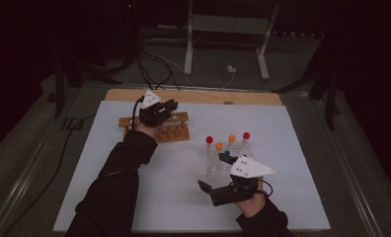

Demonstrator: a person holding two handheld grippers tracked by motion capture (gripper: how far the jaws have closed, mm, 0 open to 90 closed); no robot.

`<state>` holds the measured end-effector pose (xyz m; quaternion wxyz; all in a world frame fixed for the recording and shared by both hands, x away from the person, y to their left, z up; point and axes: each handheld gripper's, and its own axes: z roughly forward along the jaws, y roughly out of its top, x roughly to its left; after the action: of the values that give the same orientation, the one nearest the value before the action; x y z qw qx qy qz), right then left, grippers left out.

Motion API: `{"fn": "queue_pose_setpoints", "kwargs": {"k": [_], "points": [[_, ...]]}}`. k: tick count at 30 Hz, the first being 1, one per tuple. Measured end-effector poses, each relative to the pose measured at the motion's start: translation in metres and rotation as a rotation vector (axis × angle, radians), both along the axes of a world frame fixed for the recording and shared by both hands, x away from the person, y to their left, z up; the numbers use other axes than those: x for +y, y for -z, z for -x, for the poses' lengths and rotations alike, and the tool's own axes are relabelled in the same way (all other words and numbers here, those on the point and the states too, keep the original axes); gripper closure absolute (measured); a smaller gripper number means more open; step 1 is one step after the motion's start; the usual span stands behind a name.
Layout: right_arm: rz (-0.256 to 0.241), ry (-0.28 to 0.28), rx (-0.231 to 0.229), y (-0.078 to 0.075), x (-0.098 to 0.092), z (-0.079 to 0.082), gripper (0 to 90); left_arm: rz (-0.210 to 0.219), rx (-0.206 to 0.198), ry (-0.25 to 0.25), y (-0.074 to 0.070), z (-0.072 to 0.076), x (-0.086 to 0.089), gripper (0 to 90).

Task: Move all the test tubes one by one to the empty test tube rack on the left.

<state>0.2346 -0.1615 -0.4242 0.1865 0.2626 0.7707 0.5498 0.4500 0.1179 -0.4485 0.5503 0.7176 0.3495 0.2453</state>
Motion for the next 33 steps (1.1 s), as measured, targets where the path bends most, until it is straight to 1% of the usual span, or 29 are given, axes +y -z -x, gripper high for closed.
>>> {"fn": "queue_pose_setpoints", "kwargs": {"k": [2,4,8,11,14,17,21,24,31,32,33], "points": [[0.001,0.002,0.000,0.000,0.000,0.000,0.0,-0.001,0.003,-0.002,0.002,0.000,-0.001,77.8],[0.002,-0.001,0.000,0.000,0.000,0.000,0.0,-0.012,0.001,-0.003,0.004,0.000,-0.003,77.7],[0.001,-0.002,-0.001,-0.001,0.000,0.001,0.0,-0.015,0.003,-0.009,0.010,0.000,-0.003,77.7],[0.001,-0.004,0.000,-0.001,0.000,0.001,0.0,-0.014,0.013,-0.014,0.014,0.000,-0.004,77.7],[-0.001,-0.002,0.001,-0.001,-0.001,0.001,0.0,-0.040,0.010,-0.015,0.018,0.000,-0.006,77.6],[0.000,-0.003,0.002,-0.001,-0.001,0.001,0.0,-0.048,0.002,-0.016,0.021,0.000,-0.008,77.6],[0.001,-0.003,0.002,-0.001,-0.001,0.001,0.0,-0.047,-0.002,-0.018,0.022,0.001,-0.008,77.5],[-0.002,-0.002,0.004,-0.001,-0.002,0.001,0.0,-0.068,-0.008,-0.018,0.021,0.001,-0.010,77.4],[-0.005,-0.001,0.003,-0.002,-0.002,0.001,0.0,-0.056,0.020,-0.007,0.020,-0.001,-0.008,76.9],[-0.007,-0.001,0.002,-0.002,-0.003,0.001,0.0,-0.065,0.024,-0.006,0.019,-0.002,-0.009,76.3],[-0.007,-0.001,0.002,-0.002,-0.003,0.001,0.0,-0.065,0.024,-0.006,0.019,-0.002,-0.009,75.5]]}}
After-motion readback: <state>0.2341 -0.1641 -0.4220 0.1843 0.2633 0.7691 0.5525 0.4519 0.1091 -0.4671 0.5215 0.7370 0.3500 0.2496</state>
